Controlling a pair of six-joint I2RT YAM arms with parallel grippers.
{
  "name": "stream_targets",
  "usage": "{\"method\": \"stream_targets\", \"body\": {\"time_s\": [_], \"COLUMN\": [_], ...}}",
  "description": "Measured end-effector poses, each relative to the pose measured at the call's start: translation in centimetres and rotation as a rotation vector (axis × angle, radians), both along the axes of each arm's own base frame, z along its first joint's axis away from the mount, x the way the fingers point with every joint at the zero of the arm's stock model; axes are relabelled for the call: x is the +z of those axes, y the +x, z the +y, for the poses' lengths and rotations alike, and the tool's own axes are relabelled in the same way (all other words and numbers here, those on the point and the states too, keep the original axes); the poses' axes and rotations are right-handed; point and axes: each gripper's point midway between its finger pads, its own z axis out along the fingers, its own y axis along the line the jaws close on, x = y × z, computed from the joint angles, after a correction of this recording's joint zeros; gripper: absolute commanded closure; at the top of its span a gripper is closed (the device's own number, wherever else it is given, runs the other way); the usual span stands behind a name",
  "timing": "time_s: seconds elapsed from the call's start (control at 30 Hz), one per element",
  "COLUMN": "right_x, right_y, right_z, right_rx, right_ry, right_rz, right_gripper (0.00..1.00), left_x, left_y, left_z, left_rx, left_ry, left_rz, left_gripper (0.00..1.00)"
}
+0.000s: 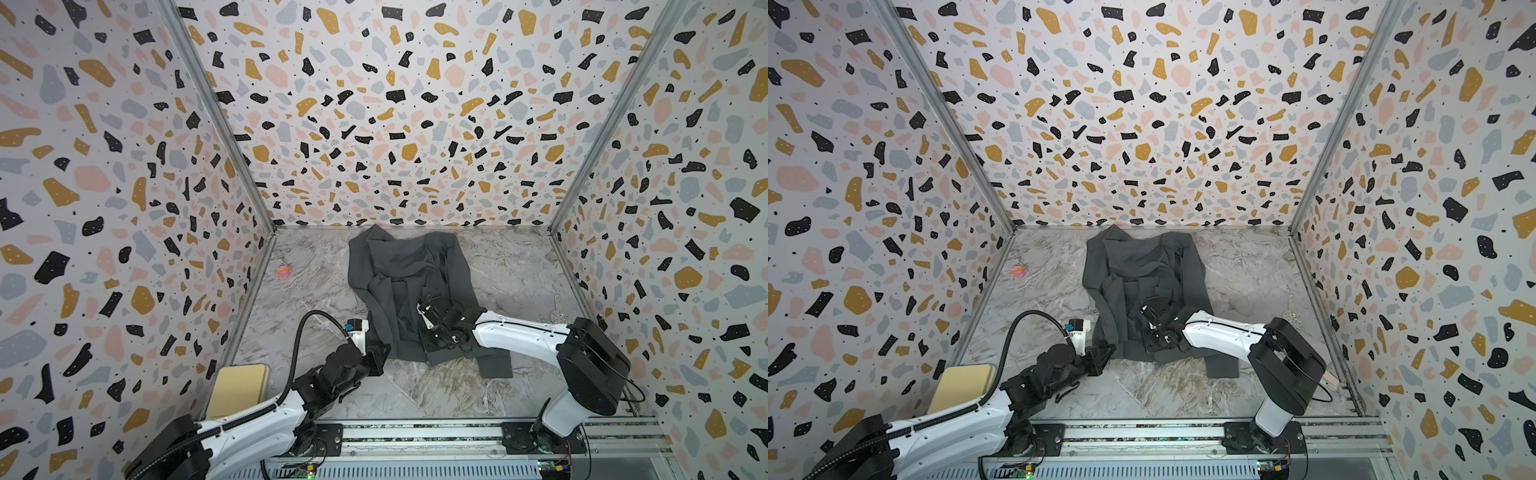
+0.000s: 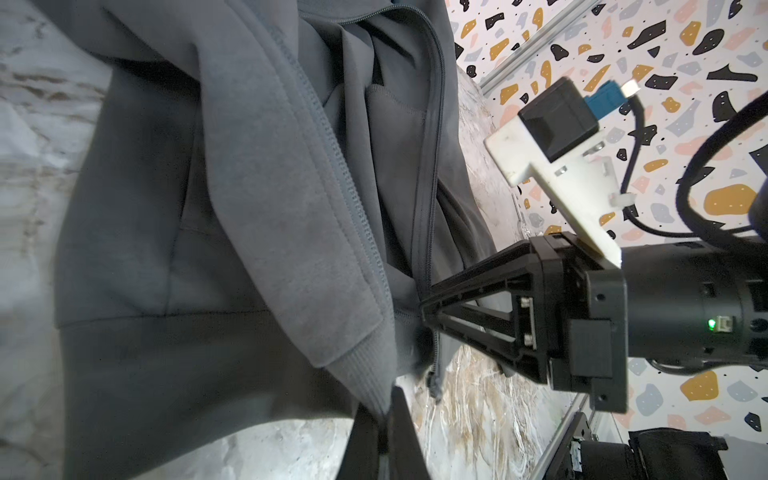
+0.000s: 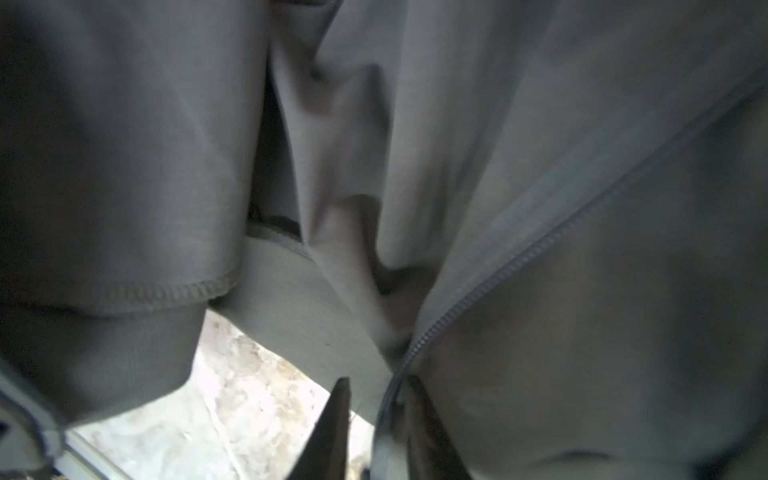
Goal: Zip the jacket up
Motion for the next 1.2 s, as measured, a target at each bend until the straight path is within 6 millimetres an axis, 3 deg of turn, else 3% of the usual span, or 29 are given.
{"method": "stream_targets", "body": {"time_s": [0.1,0.23,0.37,0.47,0.63,0.8,1.2], "right_x": [1.2,4.2,7.8,8.7,4.8,0.9,-2.7], "right_y": [0.1,0.2,0.4,0.3,-1.1,-2.7,-2.5], "right_z": [1.0,1.5,0.7,-0.8,-3.8,-6.2,-5.9], "right_rx": [-0.006,-0.012,-0.049,-0.098,-0.152,-0.177,-0.174], "right_ry": [0.054,0.14,0.191,0.18,0.071,-0.036,-0.109], "right_rz": [-0.007,-0.042,-0.108,-0.135,-0.077,-0.009,0.04], "right_gripper": [0.53,0.53,0.53,0.45,0.32,0.27,0.25], "left_x": [-0.1,-0.3,-0.8,-1.0,-1.5,-1.8,-1.8], "left_y": [-0.1,-0.1,-0.2,-0.2,-0.3,-0.3,-0.3], "left_z": [0.2,0.3,0.4,0.4,0.4,0.5,0.5], "left_rx": [0.001,0.004,-0.002,-0.009,-0.017,-0.022,-0.023], "left_ry": [0.004,0.012,0.035,0.051,0.075,0.089,0.09], "left_rz": [0.0,0.003,0.006,0.003,0.007,0.008,0.007], "left_gripper": [1.0,1.0,1.0,1.0,1.0,1.0,1.0]}}
